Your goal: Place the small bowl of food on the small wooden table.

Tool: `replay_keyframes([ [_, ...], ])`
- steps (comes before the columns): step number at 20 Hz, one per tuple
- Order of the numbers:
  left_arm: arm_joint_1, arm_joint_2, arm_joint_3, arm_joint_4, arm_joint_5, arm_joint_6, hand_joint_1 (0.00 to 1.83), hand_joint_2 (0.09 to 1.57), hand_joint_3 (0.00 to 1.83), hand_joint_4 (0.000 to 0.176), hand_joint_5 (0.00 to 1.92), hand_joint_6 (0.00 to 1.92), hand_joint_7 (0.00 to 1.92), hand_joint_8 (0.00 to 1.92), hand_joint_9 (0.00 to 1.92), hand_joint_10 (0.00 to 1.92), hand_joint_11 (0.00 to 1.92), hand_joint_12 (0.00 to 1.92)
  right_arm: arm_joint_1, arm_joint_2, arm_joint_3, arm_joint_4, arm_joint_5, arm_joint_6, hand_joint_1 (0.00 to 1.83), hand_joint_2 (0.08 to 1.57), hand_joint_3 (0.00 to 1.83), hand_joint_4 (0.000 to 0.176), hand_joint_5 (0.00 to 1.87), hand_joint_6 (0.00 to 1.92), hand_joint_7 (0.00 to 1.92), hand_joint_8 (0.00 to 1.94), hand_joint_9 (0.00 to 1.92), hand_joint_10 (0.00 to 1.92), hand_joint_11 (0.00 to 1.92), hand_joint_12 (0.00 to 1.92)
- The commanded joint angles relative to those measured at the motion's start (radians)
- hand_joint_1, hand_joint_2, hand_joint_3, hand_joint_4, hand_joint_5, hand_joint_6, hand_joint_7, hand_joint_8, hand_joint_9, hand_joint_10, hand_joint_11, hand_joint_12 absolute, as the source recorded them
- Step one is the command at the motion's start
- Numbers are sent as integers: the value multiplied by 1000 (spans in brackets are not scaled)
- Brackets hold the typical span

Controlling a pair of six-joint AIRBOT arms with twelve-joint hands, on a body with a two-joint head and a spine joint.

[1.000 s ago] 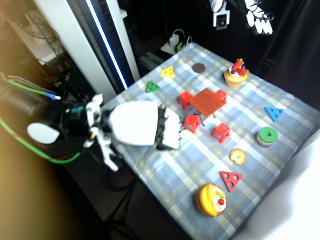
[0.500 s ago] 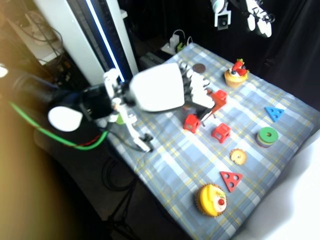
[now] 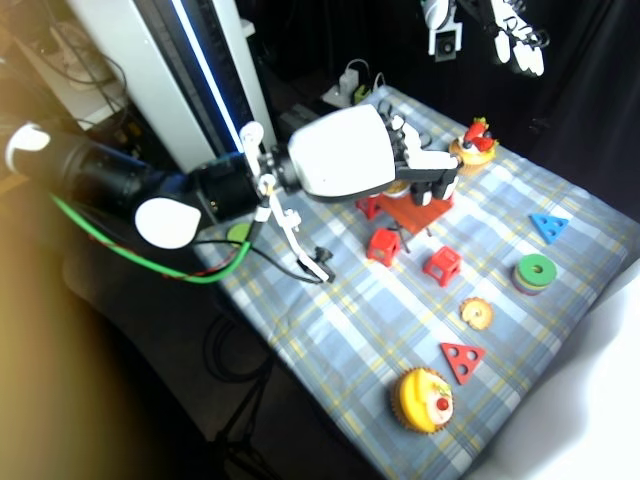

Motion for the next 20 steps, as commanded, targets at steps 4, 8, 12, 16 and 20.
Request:
replay_keyframes([
  [4, -17, -4, 9, 11, -116, -11, 197, 1195, 0, 132, 365, 1, 246, 1, 216, 4, 0, 436, 14, -22, 18, 32, 80, 1, 1268, 1030, 0, 0, 1109, 716, 1247, 596, 1210, 673, 971, 1271],
  [8, -27, -5, 12, 15, -108, -11, 163, 1197, 1, 155, 324, 0, 248, 0, 222, 1, 0, 431, 14, -35, 27, 31, 60, 1, 1265, 1044, 1, 0, 1065, 743, 1224, 685, 1251, 691, 1035, 1361],
  [12, -29, -6, 13, 16, -108, -11, 165, 1195, 0, 162, 327, 3, 246, 1, 224, 1, 0, 424, 14, -36, 30, 30, 57, 1, 1359, 1026, 0, 0, 893, 351, 1180, 695, 976, 380, 278, 1263],
  [16, -31, -7, 14, 16, -108, -11, 163, 1192, 0, 159, 330, 0, 255, 1, 209, 5, 0, 373, 16, -35, 31, 31, 57, 1, 1250, 916, 0, 15, 714, 0, 596, 5, 849, 31, 569, 961],
  [20, -33, -7, 14, 16, -109, -11, 137, 1199, 2, 148, 334, 2, 260, 0, 213, 2, 0, 369, 16, -35, 32, 31, 57, 1, 1214, 906, 0, 22, 658, 3, 461, 3, 831, 8, 560, 900],
])
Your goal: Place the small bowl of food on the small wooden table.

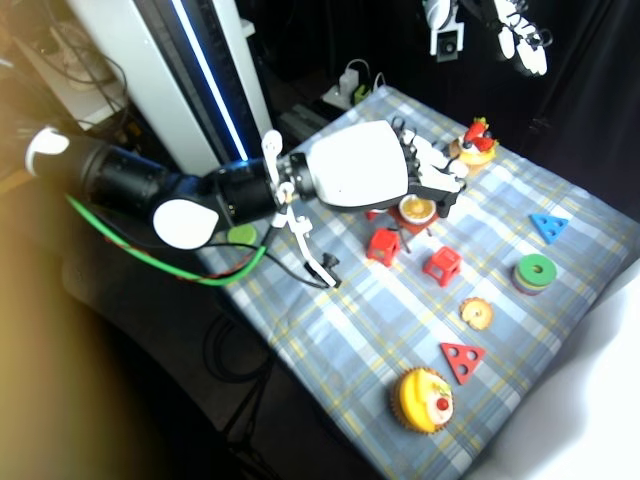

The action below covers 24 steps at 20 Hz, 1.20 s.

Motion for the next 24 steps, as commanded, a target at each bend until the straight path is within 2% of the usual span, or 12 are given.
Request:
replay_keyframes([
  [1, -11, -6, 6, 8, -119, -10, 151, 1200, 1, 145, 334, 2, 254, 0, 213, 1, 0, 374, 16, 4, 2, 34, 109, 1, 1207, 903, 0, 17, 652, 1, 469, 2, 833, 5, 579, 878],
  [3, -11, -6, 6, 8, -120, -11, 153, 1202, 0, 161, 295, 0, 239, 0, 194, 0, 0, 328, 16, 4, 2, 34, 109, 3, 1187, 901, 0, 10, 649, 0, 511, 15, 824, 0, 561, 863],
  [5, -11, -6, 6, 8, -119, -11, 154, 1193, 0, 141, 334, 3, 244, 0, 176, 0, 0, 345, 16, 5, 1, 37, 110, 6, 1139, 901, 0, 0, 644, 0, 590, 14, 805, 0, 535, 833],
  [9, -11, -7, 5, 2, -140, -14, 136, 1196, 1, 174, 275, 0, 242, 0, 144, 0, 0, 351, 16, 34, -30, 96, 197, 10, 912, 921, 0, 40, 440, 0, 485, 0, 521, 0, 138, 1012],
  [11, -11, -4, 5, 0, -161, -23, 184, 1193, 0, 142, 312, 5, 263, 3, 163, 3, 0, 272, 11, 90, -54, 119, 244, 11, 852, 890, 0, 67, 336, 0, 419, 0, 421, 0, 109, 884],
  [13, -11, -1, 6, -1, -190, -41, 260, 1168, 1, 132, 362, 0, 301, 0, 203, 1, 0, 468, -6, 137, -77, 144, 287, 10, 838, 876, 0, 72, 290, 0, 381, 0, 346, 0, 29, 840],
  [16, -11, -1, 15, 0, -269, -112, 298, 1140, 0, 98, 367, 0, 302, 3, 221, 5, 0, 511, -149, 211, -105, 298, 473, 10, 994, 934, 0, 91, 299, 0, 358, 0, 329, 1, 54, 621],
  [18, -9, -2, 17, 0, -325, -150, 425, 1089, 0, 92, 308, 0, 267, 0, 228, 1, 0, 693, -237, 248, -140, 377, 577, -8, 1116, 1018, 9, 72, 262, 0, 339, 3, 318, 5, 63, 534],
  [19, -8, -5, 21, 3, -360, -180, 492, 1074, 0, 78, 278, 2, 240, 1, 200, 3, 0, 569, -294, 271, -170, 425, 641, -36, 1100, 1088, 10, 55, 274, 1, 373, 4, 358, 8, 108, 536],
  [20, -6, -8, 25, 5, -390, -207, 582, 1061, 0, 21, 273, 1, 229, 0, 182, 1, 0, 472, -348, 287, -194, 472, 702, -59, 913, 1080, 1, 61, 304, 0, 405, 0, 387, 3, 127, 473],
  [22, 4, -15, 33, 11, -455, -273, 520, 1056, 0, 43, 206, 0, 220, 2, 177, 2, 0, 514, -466, 309, -232, 560, 811, -81, 796, 1051, 2, 22, 356, 1, 451, 0, 423, 2, 149, 415],
  [24, 8, -34, 48, 22, -491, -355, 498, 1038, 0, 28, 133, 0, 140, 0, 156, 0, 0, 543, -593, 314, -264, 659, 912, -84, 704, 1081, 2, 0, 377, 1, 507, 4, 519, 15, 227, 469],
])
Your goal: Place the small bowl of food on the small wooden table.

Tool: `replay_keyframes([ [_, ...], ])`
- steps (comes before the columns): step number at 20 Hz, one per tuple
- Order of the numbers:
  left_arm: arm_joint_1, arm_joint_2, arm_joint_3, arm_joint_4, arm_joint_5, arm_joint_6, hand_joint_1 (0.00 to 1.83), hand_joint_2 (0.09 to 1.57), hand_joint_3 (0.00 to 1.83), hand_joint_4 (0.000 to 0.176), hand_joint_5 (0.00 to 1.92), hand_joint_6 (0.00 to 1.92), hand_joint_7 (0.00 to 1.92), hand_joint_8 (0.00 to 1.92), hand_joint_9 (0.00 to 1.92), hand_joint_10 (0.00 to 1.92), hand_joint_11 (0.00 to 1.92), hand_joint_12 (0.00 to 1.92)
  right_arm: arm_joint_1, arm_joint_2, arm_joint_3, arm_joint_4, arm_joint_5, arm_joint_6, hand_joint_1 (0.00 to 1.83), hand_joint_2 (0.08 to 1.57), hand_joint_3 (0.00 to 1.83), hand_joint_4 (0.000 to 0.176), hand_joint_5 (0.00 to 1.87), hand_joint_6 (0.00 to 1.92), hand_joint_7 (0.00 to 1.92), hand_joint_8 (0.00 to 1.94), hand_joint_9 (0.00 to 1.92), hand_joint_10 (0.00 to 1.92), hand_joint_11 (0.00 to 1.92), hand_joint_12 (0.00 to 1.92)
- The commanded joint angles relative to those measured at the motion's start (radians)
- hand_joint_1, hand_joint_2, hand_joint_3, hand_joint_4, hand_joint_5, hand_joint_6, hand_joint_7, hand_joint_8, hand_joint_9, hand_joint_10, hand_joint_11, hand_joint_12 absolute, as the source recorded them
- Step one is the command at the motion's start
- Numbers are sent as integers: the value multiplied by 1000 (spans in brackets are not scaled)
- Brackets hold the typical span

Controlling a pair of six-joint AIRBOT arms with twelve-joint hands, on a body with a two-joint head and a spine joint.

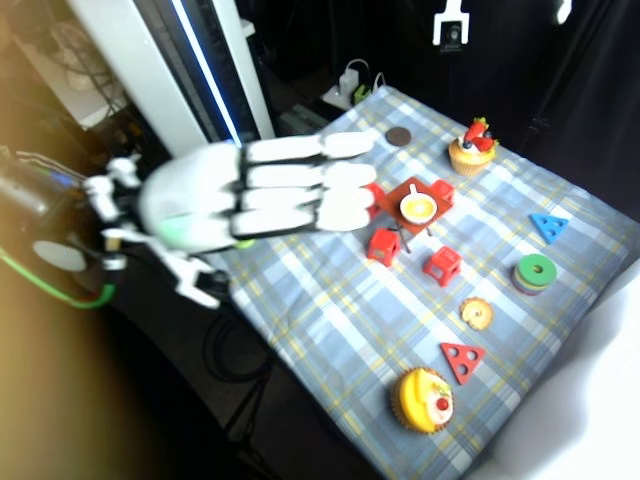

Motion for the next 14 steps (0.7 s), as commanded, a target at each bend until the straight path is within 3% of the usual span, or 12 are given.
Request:
replay_keyframes([
  [1, -7, -17, 13, 28, -124, -40, 483, 1040, 0, 30, 105, 0, 157, 5, 184, 8, 0, 621, -24, 8, -8, 46, 195, -1, 695, 1114, 1, 0, 383, 0, 553, 4, 581, 13, 306, 485],
  [3, -13, -42, 42, 33, -124, -128, 453, 1047, 2, 16, 116, 3, 291, 18, 307, 28, 0, 944, -82, 6, -25, 78, 251, -1, 635, 1161, 0, 11, 291, 0, 509, 0, 591, 0, 427, 292],
  [4, -21, -53, 58, 34, -124, -174, 395, 1163, 22, 21, 168, 12, 295, 8, 341, 26, 0, 1074, -86, 9, -33, 75, 257, -5, 654, 1200, 0, 98, 111, 0, 240, 0, 338, 0, 294, 152],
  [5, -31, -59, 71, 38, -124, -206, 195, 1293, 23, 41, 317, 44, 310, 5, 373, 18, 8, 997, -85, 18, -41, 51, 258, -23, 399, 1268, 12, 160, 21, 0, 47, 0, 67, 0, 58, 30],
  [6, -59, -61, 82, 58, -124, -233, 115, 1343, 15, 46, 289, 18, 264, 1, 323, 6, 1, 877, -69, 22, -55, 38, 258, -29, 79, 1311, 25, 173, 3, 0, 9, 0, 13, 0, 11, 5],
  [7, -106, -59, 88, 93, -124, -232, 24, 1392, 17, 74, 336, 28, 316, 12, 227, 26, 0, 249, -44, 27, -71, 12, 258, -42, 202, 1274, 0, 175, 34, 9, 1, 0, 2, 0, 1, 0],
  [8, -156, -59, 93, 126, -124, -226, 145, 1381, 3, 156, 101, 5, 75, 2, 45, 4, 0, 49, -27, 36, -86, -23, 258, -71, 536, 1188, 0, 147, 181, 19, 14, 1, 89, 9, 130, 49],
  [9, -198, -63, 100, 159, -124, -221, 127, 1421, 13, 129, 121, 22, 21, 0, 35, 9, 0, 9, -3, 43, -97, -55, 259, -88, 477, 1167, 0, 123, 112, 9, 2, 0, 17, 1, 25, 9],
  [10, -230, -68, 110, 177, -125, -230, 127, 1476, 13, 75, 91, 8, 3, 0, 6, 1, 0, 1, 18, 40, -97, -83, 259, -98, 433, 1142, 0, 146, 137, 17, 0, 0, 3, 0, 4, 1],
  [11, -238, -66, 113, 181, -125, -245, 528, 1445, 1, 156, 364, 1417, 149, 17, 88, 3, 0, 436, 28, 37, -96, -87, 259, -98, 86, 1132, 0, 168, 39, 6, 0, 0, 0, 0, 2, 1],
  [13, -273, -65, 118, 199, -125, -301, 506, 1507, 0, 175, 324, 1901, 325, 16, 317, 33, 22, 1048, 57, 69, -116, -93, 260, -85, 82, 1121, 1, 35, 244, 17, 253, 16, 221, 24, 129, 44],
  [14, -283, -80, 119, 199, -125, -329, 546, 1490, 0, 176, 357, 1873, 608, 51, 555, 65, 58, 1219, 72, 120, -155, -94, 260, -77, 99, 1129, 1, 24, 282, 7, 299, 7, 272, 12, 161, 46],
])
